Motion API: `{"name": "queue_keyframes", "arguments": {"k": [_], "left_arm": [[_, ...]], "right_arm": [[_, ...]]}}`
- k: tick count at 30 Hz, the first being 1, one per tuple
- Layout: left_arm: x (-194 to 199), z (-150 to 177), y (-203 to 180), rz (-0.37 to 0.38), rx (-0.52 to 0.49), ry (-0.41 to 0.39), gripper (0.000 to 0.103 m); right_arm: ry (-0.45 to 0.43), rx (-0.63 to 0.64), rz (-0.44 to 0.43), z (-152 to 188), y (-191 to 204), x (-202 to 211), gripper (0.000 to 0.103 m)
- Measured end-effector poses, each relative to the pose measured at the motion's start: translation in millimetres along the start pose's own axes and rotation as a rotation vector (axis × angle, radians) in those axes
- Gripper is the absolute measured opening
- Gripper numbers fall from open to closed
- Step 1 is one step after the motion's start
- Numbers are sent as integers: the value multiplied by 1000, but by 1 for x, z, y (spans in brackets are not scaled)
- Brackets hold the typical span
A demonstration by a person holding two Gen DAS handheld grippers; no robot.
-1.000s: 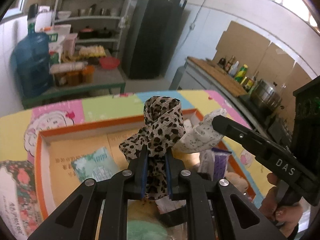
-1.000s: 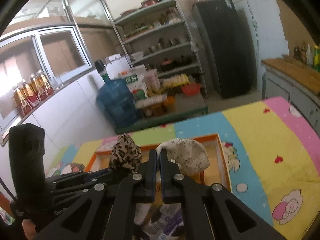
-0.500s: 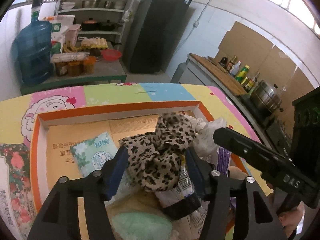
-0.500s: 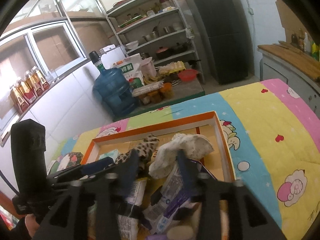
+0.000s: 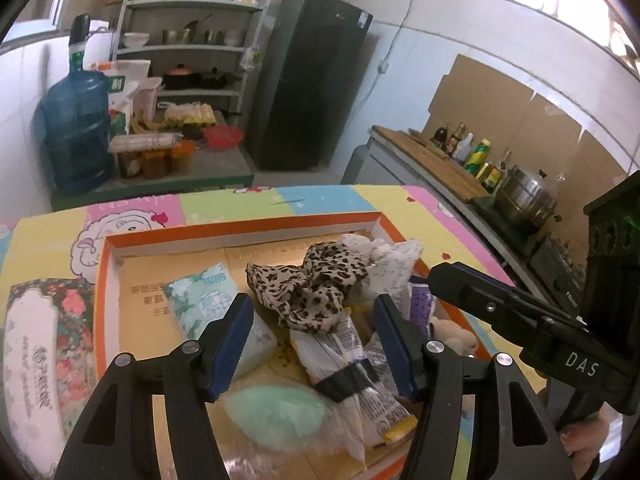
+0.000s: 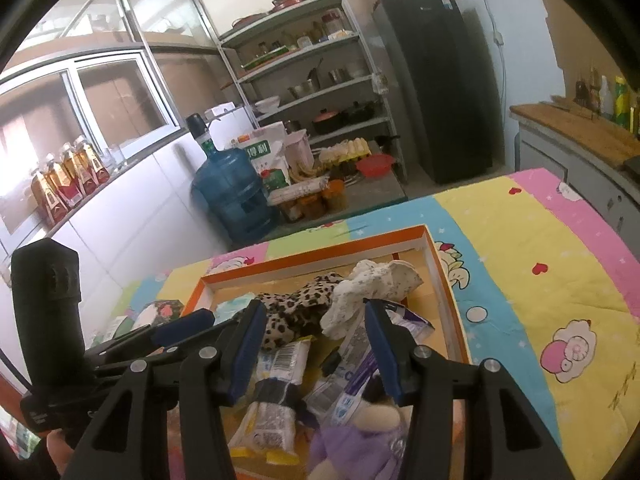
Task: Organize soft objects
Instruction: 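Lower both cloths into the tray and open both grippers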
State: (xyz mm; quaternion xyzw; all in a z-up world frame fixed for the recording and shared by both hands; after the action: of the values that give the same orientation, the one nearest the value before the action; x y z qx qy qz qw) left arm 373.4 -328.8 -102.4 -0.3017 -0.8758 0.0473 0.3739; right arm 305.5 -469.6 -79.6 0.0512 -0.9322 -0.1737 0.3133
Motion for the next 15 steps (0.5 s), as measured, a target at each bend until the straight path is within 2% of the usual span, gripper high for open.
{"name": "queue_keyframes", "arguments": {"k": [6,15], "left_arm": [[35,5,-10,9,-20,-62,64],[92,18,-17,-24,-78,-155,64]], "right_arm": [[-38,30,18,4,15,23,51],[-78,113,49,18,53,53,51]]}}
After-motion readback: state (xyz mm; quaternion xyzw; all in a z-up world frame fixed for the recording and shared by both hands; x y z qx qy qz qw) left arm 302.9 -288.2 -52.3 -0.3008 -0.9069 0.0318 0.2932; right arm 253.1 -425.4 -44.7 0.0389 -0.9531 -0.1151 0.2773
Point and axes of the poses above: each gripper's, at about its wrist camera, not at the fingertips, and x roughly against the way its jaws point, y to its left, z to its underside, the point moved 5 cm from there along -x, roughly the way its jaws point, and after that the axes turned 1 degree about z, right-handed, at the moved point
